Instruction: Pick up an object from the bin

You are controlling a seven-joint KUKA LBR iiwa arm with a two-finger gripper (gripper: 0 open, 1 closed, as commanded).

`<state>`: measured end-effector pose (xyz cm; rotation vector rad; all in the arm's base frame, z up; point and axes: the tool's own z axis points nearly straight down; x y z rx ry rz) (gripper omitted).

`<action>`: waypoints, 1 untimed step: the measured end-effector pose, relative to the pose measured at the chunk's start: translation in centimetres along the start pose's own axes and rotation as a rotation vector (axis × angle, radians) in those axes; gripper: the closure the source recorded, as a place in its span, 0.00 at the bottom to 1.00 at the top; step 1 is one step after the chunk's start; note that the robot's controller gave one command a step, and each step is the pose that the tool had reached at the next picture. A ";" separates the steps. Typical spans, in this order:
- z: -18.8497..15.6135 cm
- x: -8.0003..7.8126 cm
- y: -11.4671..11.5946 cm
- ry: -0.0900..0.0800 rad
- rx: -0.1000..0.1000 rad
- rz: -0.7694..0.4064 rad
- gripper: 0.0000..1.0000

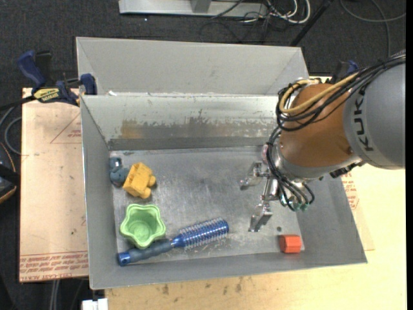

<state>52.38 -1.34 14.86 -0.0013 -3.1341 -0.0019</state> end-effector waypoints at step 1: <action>6.4 3.6 3.9 -0.018 0.001 -0.111 0.00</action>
Offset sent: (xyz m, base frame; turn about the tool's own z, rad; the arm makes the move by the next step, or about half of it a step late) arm -0.0450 0.0437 -0.0758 -0.1161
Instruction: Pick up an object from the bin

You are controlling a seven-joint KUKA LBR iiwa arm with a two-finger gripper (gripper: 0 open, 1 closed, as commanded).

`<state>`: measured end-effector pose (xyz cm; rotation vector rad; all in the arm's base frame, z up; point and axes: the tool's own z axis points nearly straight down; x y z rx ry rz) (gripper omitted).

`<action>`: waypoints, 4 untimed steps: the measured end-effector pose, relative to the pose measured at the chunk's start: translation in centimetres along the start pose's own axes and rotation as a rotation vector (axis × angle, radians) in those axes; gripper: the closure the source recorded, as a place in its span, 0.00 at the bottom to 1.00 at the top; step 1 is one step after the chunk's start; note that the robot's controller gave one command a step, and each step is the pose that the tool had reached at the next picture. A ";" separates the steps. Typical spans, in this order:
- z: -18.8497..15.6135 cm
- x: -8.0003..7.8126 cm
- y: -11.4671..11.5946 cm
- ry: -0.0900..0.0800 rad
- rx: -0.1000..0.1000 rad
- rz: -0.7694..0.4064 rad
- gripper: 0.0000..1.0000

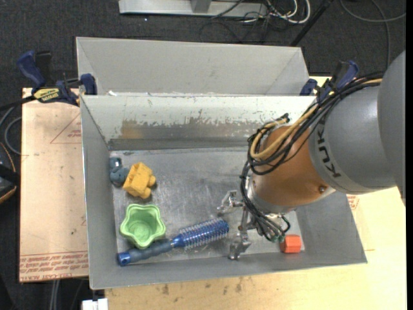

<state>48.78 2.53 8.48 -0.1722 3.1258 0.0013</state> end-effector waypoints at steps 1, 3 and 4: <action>1.1 -2.0 3.2 0.006 0.003 0.054 0.00; -11.2 -3.1 6.9 0.002 -0.002 0.006 1.00; -17.7 -2.5 5.4 0.005 -0.001 -0.310 1.00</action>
Offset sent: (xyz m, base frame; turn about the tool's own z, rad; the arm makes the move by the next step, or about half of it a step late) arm 0.0132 0.0354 -0.0148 0.0549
